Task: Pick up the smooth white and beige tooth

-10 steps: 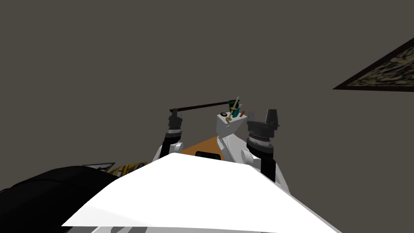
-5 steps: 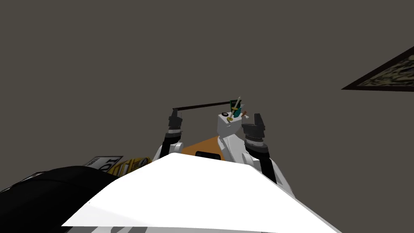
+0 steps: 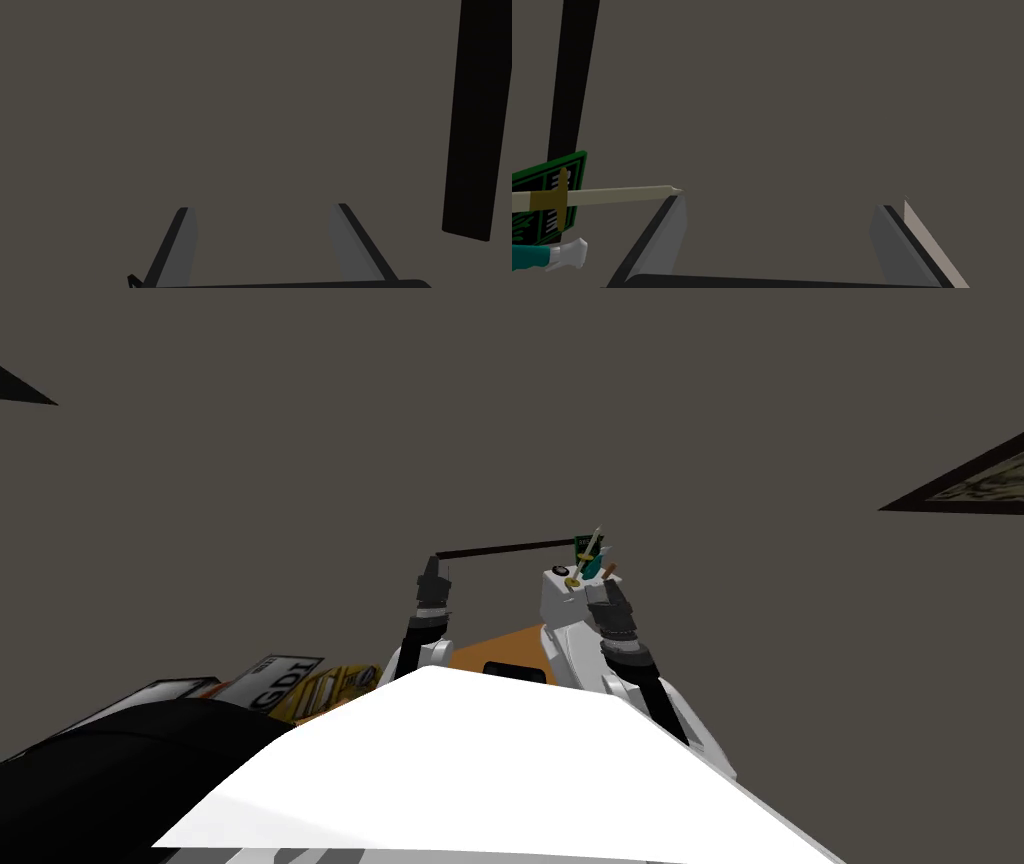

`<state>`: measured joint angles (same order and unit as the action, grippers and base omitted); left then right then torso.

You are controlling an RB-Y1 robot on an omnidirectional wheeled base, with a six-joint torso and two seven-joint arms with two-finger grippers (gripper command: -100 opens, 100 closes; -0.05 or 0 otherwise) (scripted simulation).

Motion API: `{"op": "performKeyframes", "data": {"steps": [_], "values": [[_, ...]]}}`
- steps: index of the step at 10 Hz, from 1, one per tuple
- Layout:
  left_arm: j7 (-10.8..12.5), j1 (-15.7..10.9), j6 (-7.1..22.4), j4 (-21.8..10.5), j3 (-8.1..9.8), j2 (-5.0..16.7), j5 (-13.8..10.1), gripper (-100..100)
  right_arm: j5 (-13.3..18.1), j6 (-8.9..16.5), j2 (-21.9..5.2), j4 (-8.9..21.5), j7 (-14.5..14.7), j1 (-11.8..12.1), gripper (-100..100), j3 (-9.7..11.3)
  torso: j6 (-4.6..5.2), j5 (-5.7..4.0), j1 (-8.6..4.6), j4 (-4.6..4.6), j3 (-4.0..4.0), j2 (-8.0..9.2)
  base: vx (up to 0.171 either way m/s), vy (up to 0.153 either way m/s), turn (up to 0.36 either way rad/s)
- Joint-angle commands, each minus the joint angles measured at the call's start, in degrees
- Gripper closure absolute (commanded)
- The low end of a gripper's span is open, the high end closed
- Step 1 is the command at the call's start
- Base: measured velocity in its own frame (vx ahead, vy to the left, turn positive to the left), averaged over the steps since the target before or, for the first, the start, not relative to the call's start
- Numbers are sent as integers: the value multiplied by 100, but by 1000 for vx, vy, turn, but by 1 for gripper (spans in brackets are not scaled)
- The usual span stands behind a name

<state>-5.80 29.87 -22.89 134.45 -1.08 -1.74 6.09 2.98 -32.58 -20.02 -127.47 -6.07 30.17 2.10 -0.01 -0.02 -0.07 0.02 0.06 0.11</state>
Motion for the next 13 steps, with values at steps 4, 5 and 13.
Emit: {"op": "performKeyframes", "data": {"steps": [4,5,13], "values": [[0,1,0,0,0,0,0,0,-79,120,-790,356,-70,206,-100,262,3,1,1,1,0,-1,-32,-7,95],[0,0,0,0,0,0,0,0,-79,120,-935,356,-70,206,-100,262,0,0,2,0,-1,-2,-26,-10,71],[0,1,0,0,1,0,0,0,-225,248,-2264,1124,-222,497,-100,662,3,1,4,0,-2,-5,-24,1,96]]}}
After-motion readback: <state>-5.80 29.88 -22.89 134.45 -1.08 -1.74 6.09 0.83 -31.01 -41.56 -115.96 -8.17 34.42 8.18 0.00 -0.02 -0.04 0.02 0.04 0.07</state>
